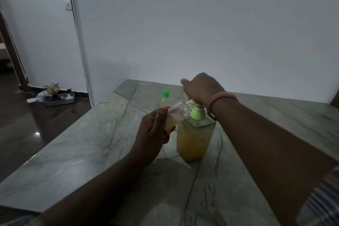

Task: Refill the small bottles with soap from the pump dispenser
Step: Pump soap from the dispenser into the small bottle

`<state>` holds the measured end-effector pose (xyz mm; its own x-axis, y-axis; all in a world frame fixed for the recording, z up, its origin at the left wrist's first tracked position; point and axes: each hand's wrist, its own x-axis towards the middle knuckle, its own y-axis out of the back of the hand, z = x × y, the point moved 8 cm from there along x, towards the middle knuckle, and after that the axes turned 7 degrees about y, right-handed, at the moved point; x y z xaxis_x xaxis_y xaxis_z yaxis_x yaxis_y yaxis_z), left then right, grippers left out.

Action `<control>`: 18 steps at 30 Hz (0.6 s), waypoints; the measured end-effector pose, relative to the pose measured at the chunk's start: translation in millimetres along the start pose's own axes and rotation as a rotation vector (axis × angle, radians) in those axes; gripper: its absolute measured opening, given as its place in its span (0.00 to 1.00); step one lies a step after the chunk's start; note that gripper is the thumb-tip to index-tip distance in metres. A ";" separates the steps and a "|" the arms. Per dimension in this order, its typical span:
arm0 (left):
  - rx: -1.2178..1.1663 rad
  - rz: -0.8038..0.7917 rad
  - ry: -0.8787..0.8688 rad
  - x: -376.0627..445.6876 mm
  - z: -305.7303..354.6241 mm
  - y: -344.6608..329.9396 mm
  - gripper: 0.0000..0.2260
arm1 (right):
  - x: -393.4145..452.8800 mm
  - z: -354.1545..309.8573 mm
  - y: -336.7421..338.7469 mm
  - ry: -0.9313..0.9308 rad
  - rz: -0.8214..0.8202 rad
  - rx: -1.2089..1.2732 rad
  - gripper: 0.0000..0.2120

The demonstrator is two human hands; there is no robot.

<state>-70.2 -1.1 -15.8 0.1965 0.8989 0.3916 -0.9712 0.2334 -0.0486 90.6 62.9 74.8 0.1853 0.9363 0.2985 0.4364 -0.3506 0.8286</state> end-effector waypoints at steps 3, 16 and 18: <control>-0.019 0.005 -0.002 0.1 -2.0 1.4 0.31 | -3.0 4.8 -3.1 -0.032 -0.001 -0.004 0.24; 0.011 0.016 -0.003 0.3 -1.5 1.3 0.30 | -2.8 2.9 -5.4 -0.018 -0.051 -0.060 0.20; -0.002 0.006 0.005 -0.6 -2.2 0.7 0.31 | -3.4 1.1 -6.0 -0.016 -0.084 -0.088 0.19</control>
<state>-70.6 -0.7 -18.1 0.1908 0.9021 0.3870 -0.9721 0.2285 -0.0534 88.3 61.8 68.3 0.1654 0.9616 0.2189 0.3727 -0.2664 0.8889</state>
